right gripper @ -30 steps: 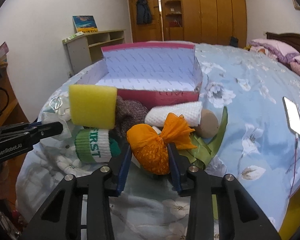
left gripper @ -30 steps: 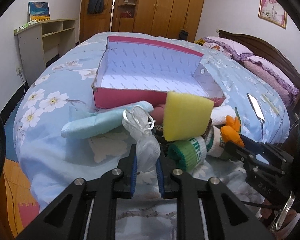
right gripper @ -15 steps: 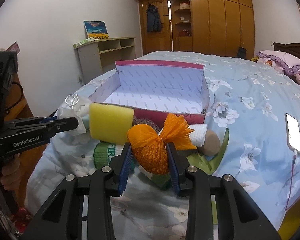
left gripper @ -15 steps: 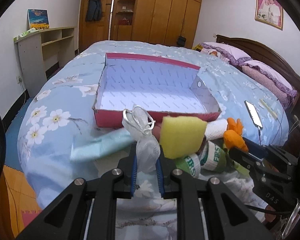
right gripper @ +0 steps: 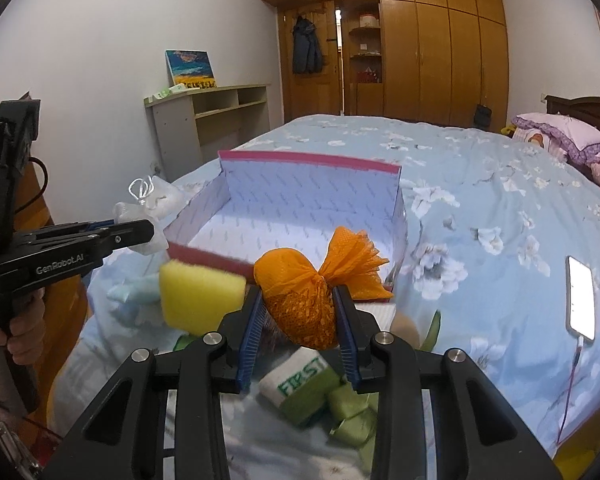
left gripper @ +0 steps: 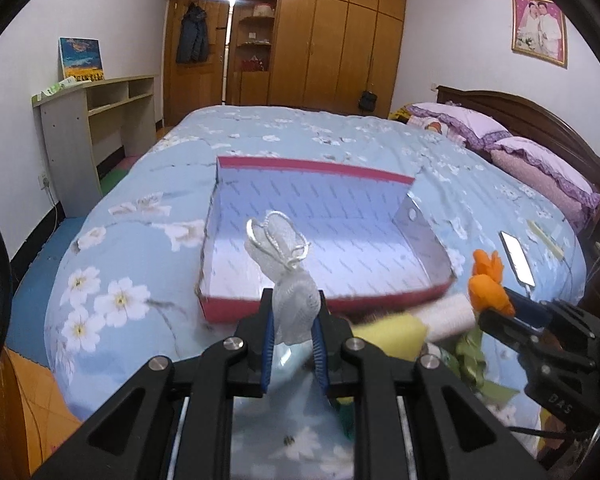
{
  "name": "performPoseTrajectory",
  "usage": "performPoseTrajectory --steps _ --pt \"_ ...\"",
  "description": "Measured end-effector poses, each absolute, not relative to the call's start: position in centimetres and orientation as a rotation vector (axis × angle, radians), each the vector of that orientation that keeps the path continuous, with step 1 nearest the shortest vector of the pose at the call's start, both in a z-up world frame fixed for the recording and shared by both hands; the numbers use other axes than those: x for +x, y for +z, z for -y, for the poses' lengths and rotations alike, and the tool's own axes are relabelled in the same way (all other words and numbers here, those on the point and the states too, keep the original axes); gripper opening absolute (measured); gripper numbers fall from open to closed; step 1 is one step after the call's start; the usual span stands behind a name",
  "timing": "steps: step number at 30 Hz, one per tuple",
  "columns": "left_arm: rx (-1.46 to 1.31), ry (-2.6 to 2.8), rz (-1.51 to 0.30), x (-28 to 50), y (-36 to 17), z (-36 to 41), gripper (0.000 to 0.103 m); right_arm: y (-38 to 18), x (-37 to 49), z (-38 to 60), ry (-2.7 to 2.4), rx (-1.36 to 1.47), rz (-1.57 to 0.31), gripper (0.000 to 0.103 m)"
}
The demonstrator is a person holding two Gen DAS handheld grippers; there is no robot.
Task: Organize soft objects
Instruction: 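Carry the mesh bag and orange ball into the box and open both grippers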
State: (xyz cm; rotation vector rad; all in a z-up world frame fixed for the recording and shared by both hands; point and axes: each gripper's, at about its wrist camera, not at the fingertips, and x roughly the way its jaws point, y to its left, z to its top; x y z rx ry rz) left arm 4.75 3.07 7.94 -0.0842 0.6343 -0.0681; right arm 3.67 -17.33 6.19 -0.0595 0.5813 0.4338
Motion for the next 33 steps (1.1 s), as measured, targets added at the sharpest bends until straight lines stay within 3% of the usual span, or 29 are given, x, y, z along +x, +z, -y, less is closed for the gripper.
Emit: performPoseTrajectory --steps 13,33 --pt "-0.082 -0.040 -0.626 10.2 7.9 -4.1 0.017 6.3 9.2 16.6 0.409 -0.065 -0.585 0.035" --pt "-0.081 -0.020 -0.788 15.1 2.5 -4.6 0.018 2.3 15.2 15.8 0.346 -0.104 -0.716 0.036"
